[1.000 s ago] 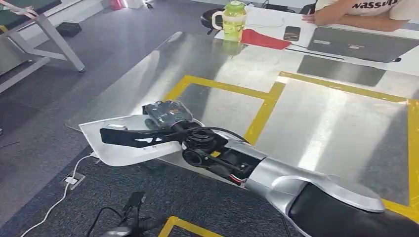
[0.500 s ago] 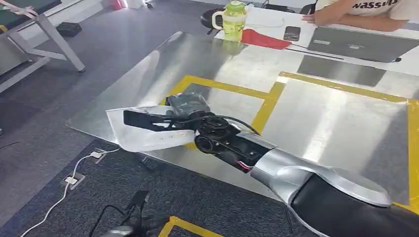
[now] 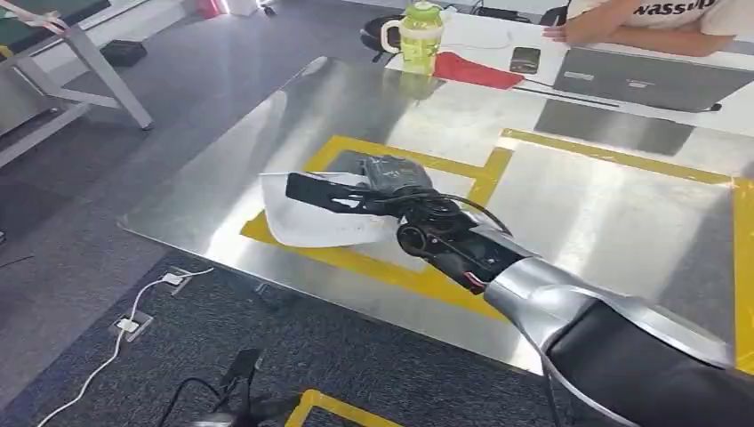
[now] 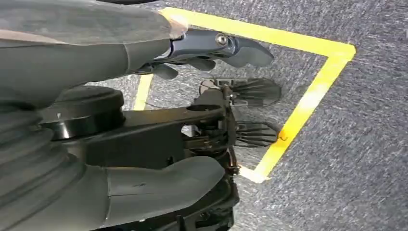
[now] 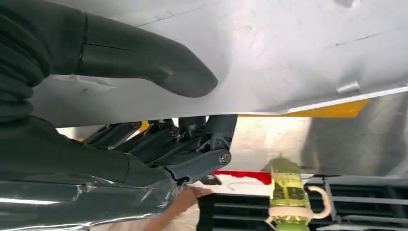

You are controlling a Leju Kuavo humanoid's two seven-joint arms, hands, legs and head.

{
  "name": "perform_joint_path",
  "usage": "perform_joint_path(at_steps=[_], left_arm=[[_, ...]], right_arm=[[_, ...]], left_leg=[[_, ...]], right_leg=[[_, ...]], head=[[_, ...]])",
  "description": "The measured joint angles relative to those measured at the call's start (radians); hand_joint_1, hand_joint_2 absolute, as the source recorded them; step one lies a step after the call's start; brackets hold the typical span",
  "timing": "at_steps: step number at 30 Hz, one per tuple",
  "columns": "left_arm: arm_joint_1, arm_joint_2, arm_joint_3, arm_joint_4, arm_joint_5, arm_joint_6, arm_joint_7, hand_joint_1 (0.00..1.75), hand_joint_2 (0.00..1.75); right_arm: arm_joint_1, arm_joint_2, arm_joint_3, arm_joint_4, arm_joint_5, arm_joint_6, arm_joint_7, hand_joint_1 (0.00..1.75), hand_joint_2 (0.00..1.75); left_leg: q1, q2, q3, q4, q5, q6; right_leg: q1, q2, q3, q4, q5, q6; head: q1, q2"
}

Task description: Take the parts from the cabinet and place them on the table.

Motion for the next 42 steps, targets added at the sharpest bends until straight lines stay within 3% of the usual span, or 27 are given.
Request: perform_joint_path(at_steps=[17,35,42], left_arm=[[0.001,0.006,0.0,0.0,-0.007,0.002,-0.003,0.0,1.75],[-0.002,0.006,0.0,0.0,-0.013,0.003,0.001,0.0,1.75],[-0.002,0.006,0.0,0.0,-0.005,0.005,0.001,0.0,1.75]], right_arm=[[0.035,-0.026,-0.093,0.005,-0.001,0.015,-0.04,1.75,1.75],[0.048,-0.016,-0.105,0.004,0.0,0.019,-0.06,1.75,1.75],[0.054,0.007,-0.13,0.004,-0.019,0.039,-0.124,1.75,1.75]], left_leg=[[0.0,0.0,0.0,0.0,0.0,0.0],[0.0,0.0,0.0,0.0,0.0,0.0],[0.0,0.0,0.0,0.0,0.0,0.0]], right_leg=[[0.0,0.0,0.0,0.0,0.0,0.0],[0.0,0.0,0.0,0.0,0.0,0.0],[0.0,0.0,0.0,0.0,0.0,0.0]], head=[[0.0,0.0],[0.0,0.0],[0.0,0.0]])
